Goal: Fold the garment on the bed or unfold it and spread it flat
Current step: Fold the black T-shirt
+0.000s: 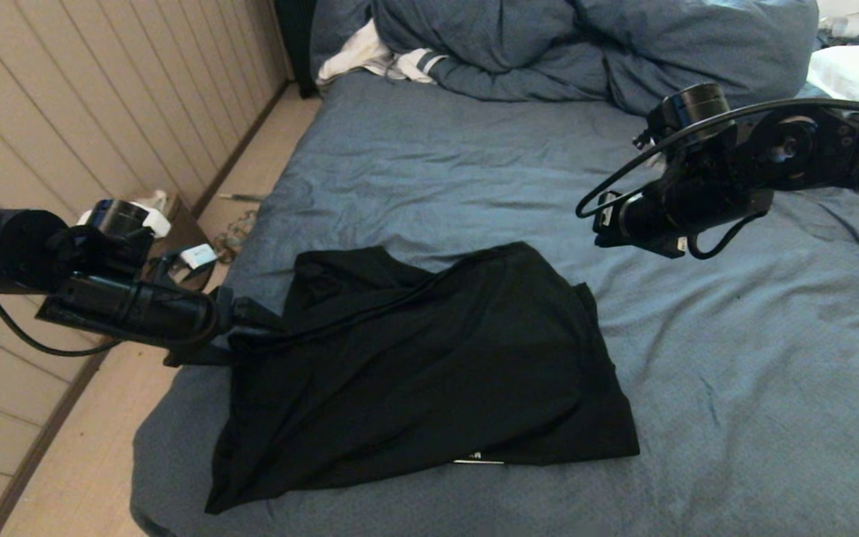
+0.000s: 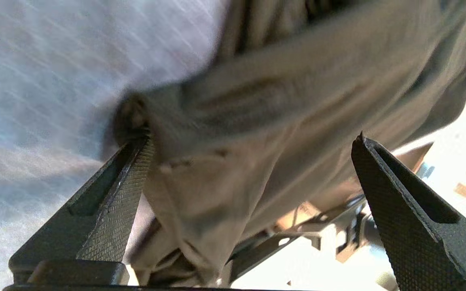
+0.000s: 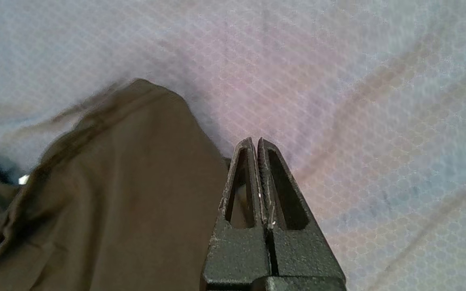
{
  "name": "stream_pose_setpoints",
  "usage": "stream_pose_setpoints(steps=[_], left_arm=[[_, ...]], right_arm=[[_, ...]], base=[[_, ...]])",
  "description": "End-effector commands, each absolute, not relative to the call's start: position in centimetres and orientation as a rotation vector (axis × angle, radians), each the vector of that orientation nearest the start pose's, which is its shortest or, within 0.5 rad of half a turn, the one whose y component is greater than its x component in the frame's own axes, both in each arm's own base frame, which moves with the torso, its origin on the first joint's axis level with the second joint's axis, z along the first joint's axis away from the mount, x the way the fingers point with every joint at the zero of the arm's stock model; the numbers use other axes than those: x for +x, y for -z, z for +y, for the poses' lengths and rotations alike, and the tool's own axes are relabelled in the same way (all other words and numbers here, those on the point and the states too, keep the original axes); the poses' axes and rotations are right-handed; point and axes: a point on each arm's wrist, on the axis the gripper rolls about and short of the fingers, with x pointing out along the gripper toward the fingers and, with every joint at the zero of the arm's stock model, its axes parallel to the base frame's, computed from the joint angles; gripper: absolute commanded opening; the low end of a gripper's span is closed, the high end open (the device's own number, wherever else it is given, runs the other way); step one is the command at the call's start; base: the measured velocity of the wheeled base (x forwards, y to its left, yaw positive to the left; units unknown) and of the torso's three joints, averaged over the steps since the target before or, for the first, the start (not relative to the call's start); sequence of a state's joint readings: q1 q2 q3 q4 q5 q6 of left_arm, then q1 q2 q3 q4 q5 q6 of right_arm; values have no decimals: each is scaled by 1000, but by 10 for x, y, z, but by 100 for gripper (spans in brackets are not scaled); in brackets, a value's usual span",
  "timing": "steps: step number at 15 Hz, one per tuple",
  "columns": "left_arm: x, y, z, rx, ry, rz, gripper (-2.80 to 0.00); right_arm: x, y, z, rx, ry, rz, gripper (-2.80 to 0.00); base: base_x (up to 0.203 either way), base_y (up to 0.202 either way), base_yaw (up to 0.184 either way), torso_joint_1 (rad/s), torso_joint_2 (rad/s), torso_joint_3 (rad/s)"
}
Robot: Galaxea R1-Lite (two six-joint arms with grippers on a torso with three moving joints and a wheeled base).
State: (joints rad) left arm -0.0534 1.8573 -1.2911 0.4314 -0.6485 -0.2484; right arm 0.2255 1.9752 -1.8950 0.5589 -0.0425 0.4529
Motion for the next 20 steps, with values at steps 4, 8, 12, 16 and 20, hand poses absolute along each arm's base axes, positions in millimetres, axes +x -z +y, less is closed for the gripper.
stream_pose_setpoints(steps=[4,8,12,16,20], left_arm=[[326,-170,-31,-528,518,1066,-280],[330,-169,-31,-527,515,1065,-280],[330,-175,-26,-524,508,1026,-280],[330,-177,-23,-524,494,1011,-280],[330,-190,-20,-518,492,965,-280]], right_arm=[[369,-279,86,348,-38,654,-280],[374,-272,89,341,-39,671,-280],[376,-268,91,342,-40,680,-280],[375,-268,93,340,-45,685,-280],[374,-270,93,342,-47,679,-280]], base=[[0,0,0,0,0,0],[0,0,0,0,0,0],[0,0,0,0,0,0],[0,0,0,0,0,0],[0,0,0,0,0,0]])
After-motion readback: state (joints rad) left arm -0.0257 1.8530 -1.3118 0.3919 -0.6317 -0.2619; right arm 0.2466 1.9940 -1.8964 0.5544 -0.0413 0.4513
